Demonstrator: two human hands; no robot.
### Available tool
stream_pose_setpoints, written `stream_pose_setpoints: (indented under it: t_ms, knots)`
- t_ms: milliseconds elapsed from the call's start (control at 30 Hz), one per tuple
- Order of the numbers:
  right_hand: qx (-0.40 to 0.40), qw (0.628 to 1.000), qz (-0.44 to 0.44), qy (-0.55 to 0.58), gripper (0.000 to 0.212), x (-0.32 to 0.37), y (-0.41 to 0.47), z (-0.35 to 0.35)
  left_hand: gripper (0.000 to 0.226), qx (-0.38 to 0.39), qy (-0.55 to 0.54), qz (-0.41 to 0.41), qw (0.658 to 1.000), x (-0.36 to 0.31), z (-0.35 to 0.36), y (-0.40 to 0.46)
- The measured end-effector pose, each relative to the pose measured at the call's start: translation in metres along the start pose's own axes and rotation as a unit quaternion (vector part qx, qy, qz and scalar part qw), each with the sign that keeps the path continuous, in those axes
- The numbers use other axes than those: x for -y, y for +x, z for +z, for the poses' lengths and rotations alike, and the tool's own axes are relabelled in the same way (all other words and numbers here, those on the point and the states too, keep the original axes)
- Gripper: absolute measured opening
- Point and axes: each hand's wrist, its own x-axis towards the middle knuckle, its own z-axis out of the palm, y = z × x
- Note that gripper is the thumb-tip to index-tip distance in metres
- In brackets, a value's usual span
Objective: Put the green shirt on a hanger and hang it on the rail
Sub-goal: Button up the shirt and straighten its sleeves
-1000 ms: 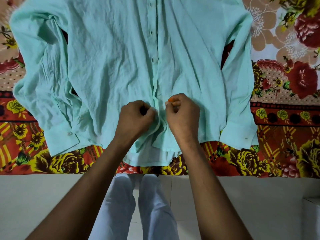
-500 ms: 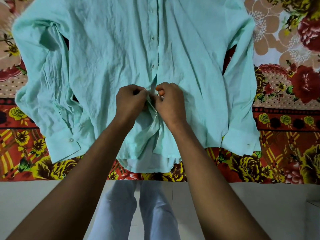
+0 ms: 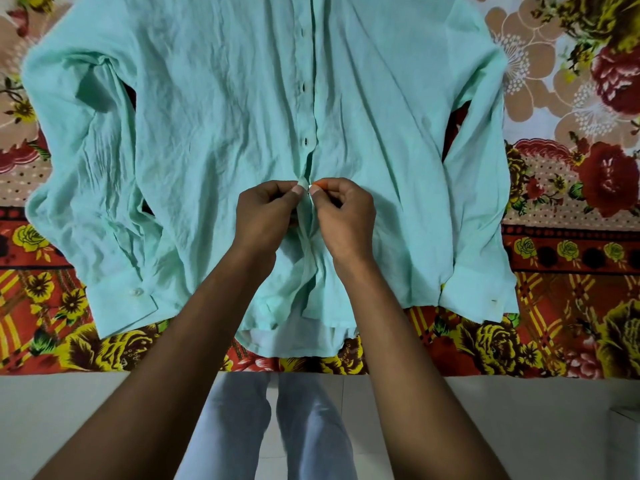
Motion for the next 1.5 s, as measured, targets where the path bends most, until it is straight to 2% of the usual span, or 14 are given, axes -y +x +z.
stream_pose_setpoints:
  t_ms: [300, 367, 467, 600, 700, 933, 1000, 1067, 1100, 1167, 1233, 1300, 1367, 1500]
  knots:
    - [0.033, 0.997, 0.027, 0.061, 0.004, -0.004, 0.001, -0.011, 0.022, 0.024, -0.017, 0.013, 0.999, 0.0, 0.0, -0.011]
    - [0.054, 0.996, 0.025, 0.062, 0.005, -0.003, 0.001, -0.013, 0.018, 0.023, -0.014, 0.018, 0.999, -0.001, -0.002, -0.009]
    - [0.075, 0.996, 0.015, 0.055, 0.014, -0.001, 0.0, -0.016, 0.009, 0.032, -0.008, 0.022, 0.999, -0.001, -0.002, -0.007]
    - [0.105, 0.993, -0.004, 0.045, 0.013, -0.002, 0.002, -0.021, 0.007, 0.028, 0.011, 0.04, 0.999, -0.005, 0.0, -0.003]
    - [0.084, 0.996, -0.038, 0.001, 0.013, -0.002, 0.004, -0.021, 0.007, 0.024, 0.061, 0.062, 0.996, -0.004, 0.0, 0.0]
    - [0.052, 0.997, -0.005, -0.055, 0.009, -0.006, 0.006, -0.012, 0.005, 0.002, 0.004, -0.018, 1.0, -0.004, 0.002, 0.0]
    - [0.058, 0.989, -0.032, -0.129, 0.009, -0.007, 0.008, -0.013, 0.007, 0.011, 0.074, 0.008, 0.997, -0.002, 0.001, 0.002]
    - [0.031, 0.983, -0.058, -0.173, 0.008, -0.004, 0.012, -0.015, 0.014, -0.028, 0.174, 0.083, 0.981, -0.002, 0.001, 0.007]
    - [0.01, 0.983, -0.076, -0.169, 0.004, -0.001, 0.016, -0.016, 0.018, -0.062, 0.207, 0.126, 0.968, -0.006, 0.003, 0.011]
    - [-0.023, 0.986, -0.102, -0.134, 0.014, 0.007, 0.027, -0.014, 0.023, -0.109, 0.239, 0.2, 0.944, -0.016, 0.01, 0.019]
    - [-0.022, 0.995, -0.07, -0.072, 0.027, 0.014, 0.04, -0.008, 0.029, -0.11, 0.271, 0.238, 0.926, -0.023, 0.023, 0.031]
    - [-0.015, 0.999, -0.026, -0.027, 0.034, 0.016, 0.051, -0.001, 0.037, -0.092, 0.334, 0.246, 0.905, -0.024, 0.034, 0.044]
    - [-0.02, 0.999, -0.027, -0.026, 0.036, 0.018, 0.057, 0.004, 0.037, -0.082, 0.377, 0.237, 0.891, -0.021, 0.038, 0.054]
    - [0.01, 0.994, -0.079, -0.078, 0.033, 0.026, 0.068, 0.011, 0.019, -0.094, 0.319, 0.209, 0.92, -0.029, 0.028, 0.068]
